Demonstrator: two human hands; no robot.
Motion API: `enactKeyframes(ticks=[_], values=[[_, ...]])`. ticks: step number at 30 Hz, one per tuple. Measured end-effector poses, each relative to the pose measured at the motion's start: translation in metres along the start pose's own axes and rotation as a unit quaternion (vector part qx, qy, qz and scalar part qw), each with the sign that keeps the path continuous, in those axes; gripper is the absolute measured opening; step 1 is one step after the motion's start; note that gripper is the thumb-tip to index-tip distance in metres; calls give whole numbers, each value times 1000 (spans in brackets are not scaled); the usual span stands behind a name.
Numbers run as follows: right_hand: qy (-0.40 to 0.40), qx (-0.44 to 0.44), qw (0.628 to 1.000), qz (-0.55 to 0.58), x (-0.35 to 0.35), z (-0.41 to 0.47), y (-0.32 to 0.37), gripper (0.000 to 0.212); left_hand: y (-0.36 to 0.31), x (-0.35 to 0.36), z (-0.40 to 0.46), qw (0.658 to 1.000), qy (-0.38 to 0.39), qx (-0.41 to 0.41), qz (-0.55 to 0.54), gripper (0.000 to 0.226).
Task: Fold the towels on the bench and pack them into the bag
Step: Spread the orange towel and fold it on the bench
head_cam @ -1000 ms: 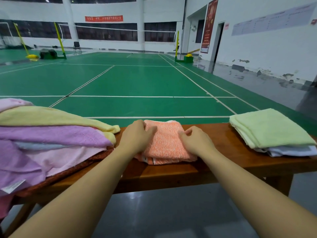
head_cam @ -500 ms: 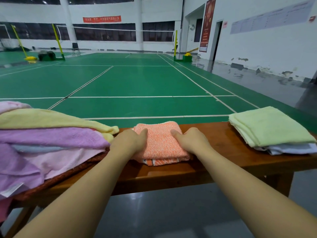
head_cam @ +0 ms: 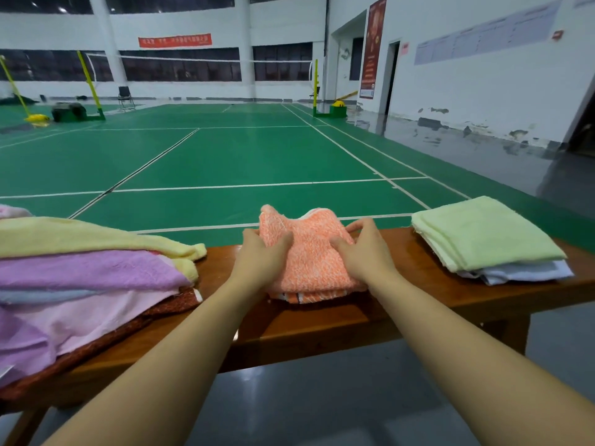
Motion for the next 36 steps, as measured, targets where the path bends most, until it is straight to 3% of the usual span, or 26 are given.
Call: enactKeyframes(ticks=[3, 7, 10, 15, 18, 21, 24, 26, 30, 36], values=[[-10, -19, 998, 61, -36, 14, -2, 21, -22, 28, -2, 995, 18, -5, -99, 55], [-35, -44, 993, 99, -105, 35, -13, 9, -67, 89, 0, 989, 38, 59, -130, 46], [-70, -32, 995, 71, -164, 54, -29, 14, -109, 144, 0, 984, 69, 88, -135, 38], [-151, -22, 987, -51, -252, 89, -50, 19, -167, 225, 8, 973, 115, 88, -179, 44], [-119, 20, 980, -161, -266, 109, -83, 24, -167, 266, 5, 977, 186, 58, -87, 60], [-76, 69, 959, -265, -258, 119, -115, 45, -156, 277, 2, 969, 192, 103, 119, 84], [-122, 32, 941, -313, -251, 129, -109, 60, -174, 274, 11, 945, 131, 271, 127, 61], [-72, -28, 942, -325, -237, 137, -100, 59, -176, 292, 20, 921, 166, 317, 158, 55], [-2, -25, 941, -336, -212, 141, -125, 51, -141, 337, 25, 870, 264, 303, 285, 73], [0, -24, 961, -275, -209, 148, -137, 52, -128, 349, 27, 894, 248, 278, 249, 69]])
Point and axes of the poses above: each hand's wrist, its own z-axis towards the middle knuckle, its own x-axis out of the palm, y = z × x, the point moved 4 cm from there along z, towards the middle knuckle, and after that the axes turned 11 degrees about x, right-handed, at the moved point
